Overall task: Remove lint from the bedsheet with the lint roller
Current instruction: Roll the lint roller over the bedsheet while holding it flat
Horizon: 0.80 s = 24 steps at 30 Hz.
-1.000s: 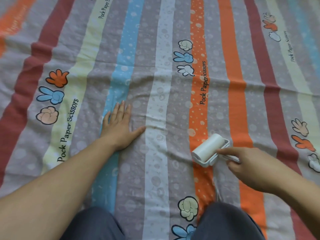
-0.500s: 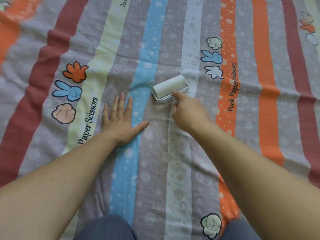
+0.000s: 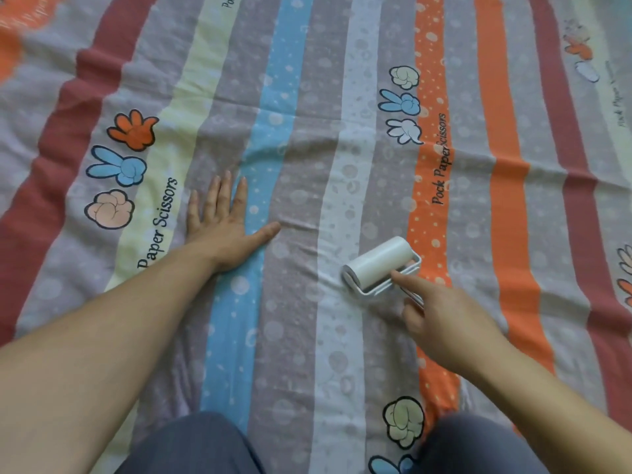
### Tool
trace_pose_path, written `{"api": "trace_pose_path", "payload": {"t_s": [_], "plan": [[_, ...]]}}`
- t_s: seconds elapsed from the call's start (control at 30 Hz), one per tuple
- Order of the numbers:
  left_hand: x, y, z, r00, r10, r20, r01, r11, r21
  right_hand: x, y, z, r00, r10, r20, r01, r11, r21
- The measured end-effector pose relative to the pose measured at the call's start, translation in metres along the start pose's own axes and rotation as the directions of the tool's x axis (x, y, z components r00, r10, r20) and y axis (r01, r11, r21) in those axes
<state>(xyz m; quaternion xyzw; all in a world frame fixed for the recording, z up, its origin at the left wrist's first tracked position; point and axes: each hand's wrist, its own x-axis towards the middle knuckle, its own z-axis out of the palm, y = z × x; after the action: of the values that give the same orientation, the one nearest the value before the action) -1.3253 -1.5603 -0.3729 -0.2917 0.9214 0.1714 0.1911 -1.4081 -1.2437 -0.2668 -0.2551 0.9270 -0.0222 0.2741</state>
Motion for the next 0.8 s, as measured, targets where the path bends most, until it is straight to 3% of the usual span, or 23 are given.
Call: {"api": "trace_pose_path", "payload": {"t_s": [0.13, 0.33, 0.43, 0.6, 0.8], "plan": [[-0.002, 0.0, -0.003, 1.0, 0.0, -0.004, 0.0, 1.0, -0.012, -0.013, 0.007, -0.005, 0.999, 0.022, 0.027, -0.021, 0.999, -0.028], [-0.004, -0.005, -0.013, 0.997, 0.065, 0.043, -0.064, 0.998, -0.018, -0.016, -0.008, -0.065, 0.968, 0.119, 0.222, -0.078, 0.979, -0.186], [0.003, -0.017, -0.023, 0.992, 0.099, 0.083, -0.102, 0.994, 0.04, -0.001, -0.043, -0.093, 0.982, 0.107, 0.157, -0.093, 0.991, -0.095], [0.031, -0.033, -0.045, 0.984, 0.085, 0.155, -0.09, 0.996, 0.028, 0.083, -0.13, -0.076, 0.997, -0.024, -0.073, 0.033, 0.992, 0.125], [0.047, -0.038, -0.057, 0.948, 0.095, 0.304, -0.117, 0.992, 0.053, 0.166, -0.181, -0.034, 0.996, 0.045, -0.071, -0.03, 0.979, 0.2]]}}
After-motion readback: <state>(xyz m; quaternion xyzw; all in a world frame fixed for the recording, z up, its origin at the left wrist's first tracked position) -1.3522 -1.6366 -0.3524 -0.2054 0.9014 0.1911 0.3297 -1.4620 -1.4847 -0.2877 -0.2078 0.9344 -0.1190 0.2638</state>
